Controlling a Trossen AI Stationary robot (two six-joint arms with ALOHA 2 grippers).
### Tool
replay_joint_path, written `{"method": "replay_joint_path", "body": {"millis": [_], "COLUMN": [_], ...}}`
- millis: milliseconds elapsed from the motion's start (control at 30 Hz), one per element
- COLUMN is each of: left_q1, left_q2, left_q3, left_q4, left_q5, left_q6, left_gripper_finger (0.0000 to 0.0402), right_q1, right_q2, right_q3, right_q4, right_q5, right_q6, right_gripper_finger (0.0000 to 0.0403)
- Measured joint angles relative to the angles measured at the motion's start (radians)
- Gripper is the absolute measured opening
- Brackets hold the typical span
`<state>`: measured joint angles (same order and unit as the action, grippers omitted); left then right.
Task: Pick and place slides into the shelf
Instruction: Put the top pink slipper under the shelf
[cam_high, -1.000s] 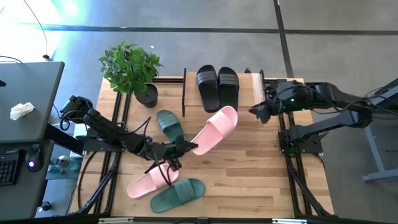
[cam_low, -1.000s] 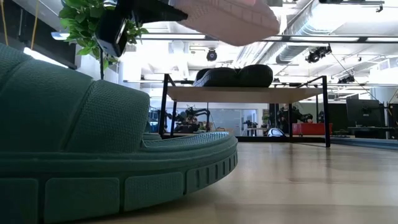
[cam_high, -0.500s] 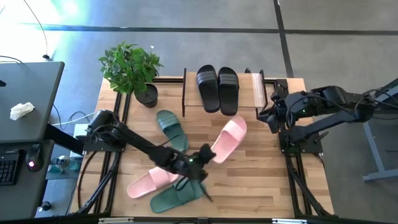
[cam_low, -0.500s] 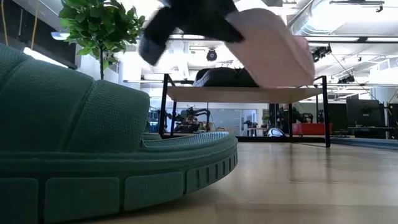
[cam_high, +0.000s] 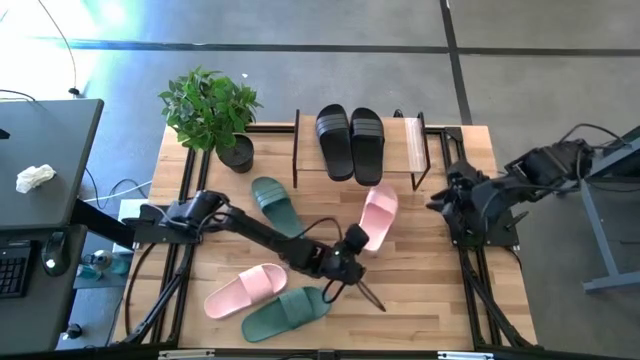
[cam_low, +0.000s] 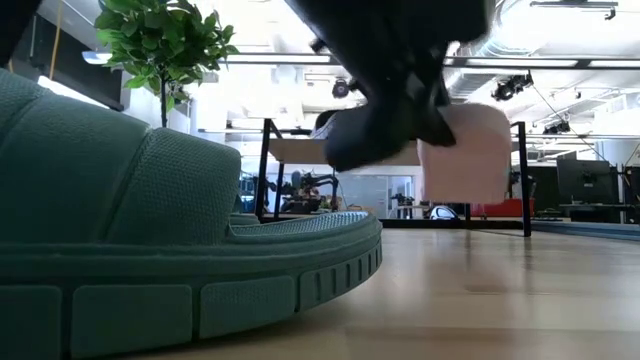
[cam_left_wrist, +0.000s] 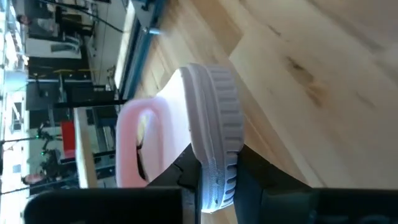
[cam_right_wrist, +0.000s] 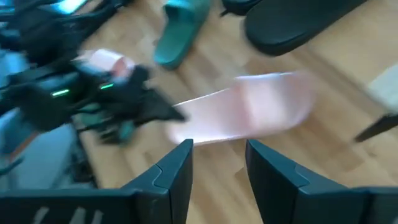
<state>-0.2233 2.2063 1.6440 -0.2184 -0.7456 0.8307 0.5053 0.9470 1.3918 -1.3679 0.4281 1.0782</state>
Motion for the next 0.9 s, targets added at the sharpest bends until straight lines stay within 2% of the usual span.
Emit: {"method": "replay_joint_path", "body": {"millis": [167, 400, 567, 700, 900], "left_q1": [0.055, 0.127, 0.149, 0.158, 0.169], "left_q2": [0.053, 0.104, 0.139, 0.154, 0.155], "left_q3": [0.064, 0.118, 0.143, 0.147, 0.146], "left_q4": [0.005, 0.042, 0.033, 0.093, 0.111], "left_q5": [0.012, 0.048, 0.059, 0.082, 0.083], "left_q6": [0.0, 0.005, 0.035, 0.053, 0.073], "left_gripper_finger": [0.0038, 0.0038, 0.0044, 0.0045, 0.0038], "right_q1": [0.103, 0.159, 0.135, 0.087, -0.053], "right_q2": [0.008, 0.077, 0.097, 0.107, 0.174], "right_q3": [0.0, 0.0, 0.0, 0.0, 0.0], "right_q4": [0.134, 0.392, 0.515, 0.699, 0.966], "right_q5": [-0.041, -0.06, -0.077, -0.186, -0.507], "right_q6": [0.019, -0.162, -0.266, -0.392, -0.547], "right_gripper_finger": [0.0109, 0.001, 0.0004, 0.0001, 0.0]}}
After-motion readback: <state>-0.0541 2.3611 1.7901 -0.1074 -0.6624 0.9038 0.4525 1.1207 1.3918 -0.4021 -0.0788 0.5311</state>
